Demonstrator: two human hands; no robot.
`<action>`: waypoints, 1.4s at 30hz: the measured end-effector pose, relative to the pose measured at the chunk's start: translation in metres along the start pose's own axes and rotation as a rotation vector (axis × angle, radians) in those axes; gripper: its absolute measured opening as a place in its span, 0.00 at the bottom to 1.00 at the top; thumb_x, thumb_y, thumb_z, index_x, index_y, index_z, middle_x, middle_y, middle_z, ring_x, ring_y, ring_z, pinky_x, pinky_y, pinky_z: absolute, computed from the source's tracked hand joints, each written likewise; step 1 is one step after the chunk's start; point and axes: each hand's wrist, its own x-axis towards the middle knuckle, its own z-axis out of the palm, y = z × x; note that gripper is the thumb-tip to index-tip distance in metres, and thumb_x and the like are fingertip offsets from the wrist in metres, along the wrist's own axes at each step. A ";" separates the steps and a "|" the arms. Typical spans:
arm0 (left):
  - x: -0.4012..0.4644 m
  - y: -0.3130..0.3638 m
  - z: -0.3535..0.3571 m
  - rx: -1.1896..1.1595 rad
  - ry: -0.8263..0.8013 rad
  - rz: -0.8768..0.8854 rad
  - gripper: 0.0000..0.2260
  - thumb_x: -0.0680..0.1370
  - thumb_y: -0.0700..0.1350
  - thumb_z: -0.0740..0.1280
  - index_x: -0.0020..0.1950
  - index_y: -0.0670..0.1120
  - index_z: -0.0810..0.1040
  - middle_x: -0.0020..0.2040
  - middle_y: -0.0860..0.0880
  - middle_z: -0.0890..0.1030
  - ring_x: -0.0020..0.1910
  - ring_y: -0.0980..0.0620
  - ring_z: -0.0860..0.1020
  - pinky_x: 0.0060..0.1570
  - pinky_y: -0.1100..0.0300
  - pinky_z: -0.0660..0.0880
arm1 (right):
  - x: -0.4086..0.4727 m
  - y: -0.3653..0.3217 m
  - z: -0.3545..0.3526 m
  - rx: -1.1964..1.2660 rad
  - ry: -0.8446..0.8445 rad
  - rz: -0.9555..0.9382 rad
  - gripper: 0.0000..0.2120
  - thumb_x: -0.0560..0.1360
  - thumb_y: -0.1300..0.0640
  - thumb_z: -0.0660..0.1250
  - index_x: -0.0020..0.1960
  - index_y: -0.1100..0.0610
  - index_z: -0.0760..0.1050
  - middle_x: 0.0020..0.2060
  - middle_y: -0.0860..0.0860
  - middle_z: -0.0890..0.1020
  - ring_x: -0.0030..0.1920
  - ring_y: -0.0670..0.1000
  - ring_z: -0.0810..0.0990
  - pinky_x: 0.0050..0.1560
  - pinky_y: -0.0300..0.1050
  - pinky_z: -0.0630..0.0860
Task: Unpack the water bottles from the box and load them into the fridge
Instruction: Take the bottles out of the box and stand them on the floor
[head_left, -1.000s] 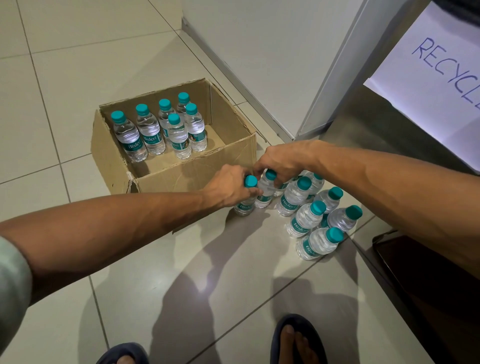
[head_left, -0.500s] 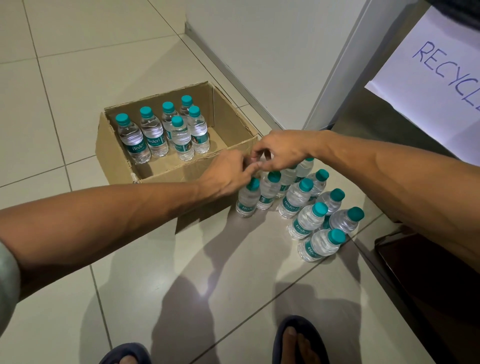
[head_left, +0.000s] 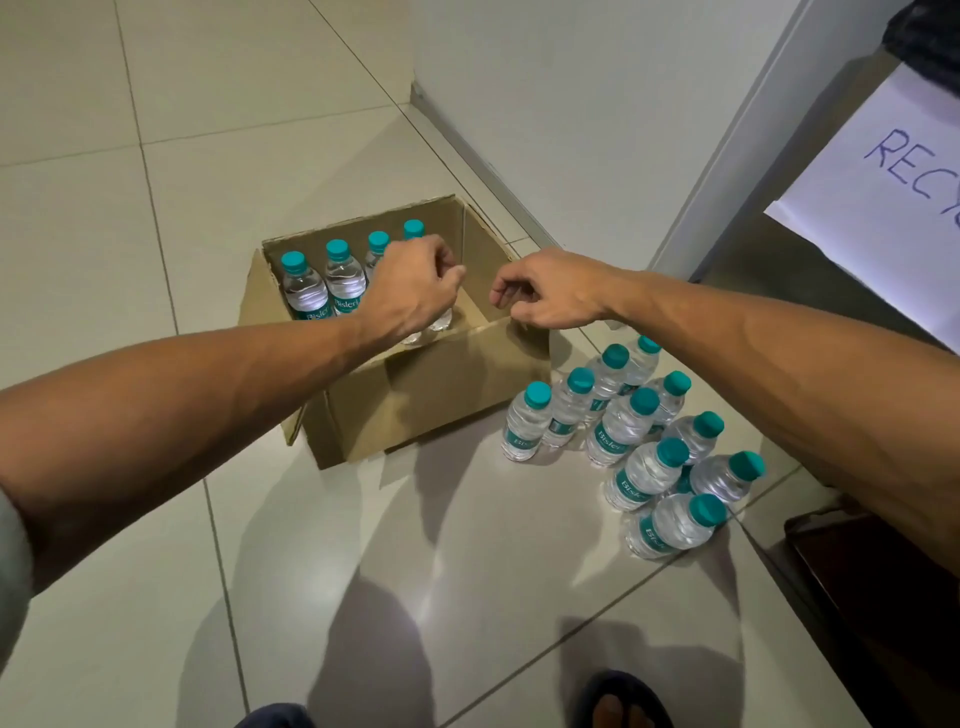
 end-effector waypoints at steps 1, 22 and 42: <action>0.002 -0.007 -0.004 0.015 0.015 -0.020 0.10 0.78 0.49 0.66 0.53 0.44 0.79 0.47 0.48 0.81 0.44 0.52 0.77 0.45 0.59 0.74 | 0.006 -0.003 0.001 -0.006 0.011 -0.006 0.15 0.78 0.60 0.65 0.64 0.53 0.77 0.55 0.47 0.80 0.49 0.40 0.77 0.48 0.31 0.71; 0.022 -0.110 -0.028 0.208 0.059 -0.285 0.20 0.75 0.44 0.72 0.66 0.44 0.76 0.63 0.41 0.77 0.62 0.42 0.75 0.63 0.47 0.75 | 0.128 -0.049 0.045 -0.028 0.136 0.013 0.35 0.76 0.56 0.72 0.78 0.54 0.61 0.75 0.54 0.68 0.74 0.54 0.67 0.75 0.54 0.65; 0.031 -0.156 -0.023 0.826 -0.248 -0.130 0.19 0.75 0.46 0.72 0.62 0.43 0.73 0.53 0.39 0.74 0.50 0.40 0.75 0.47 0.48 0.74 | 0.159 -0.044 0.074 0.051 0.117 0.103 0.31 0.74 0.51 0.75 0.72 0.54 0.65 0.66 0.54 0.76 0.63 0.56 0.77 0.65 0.55 0.76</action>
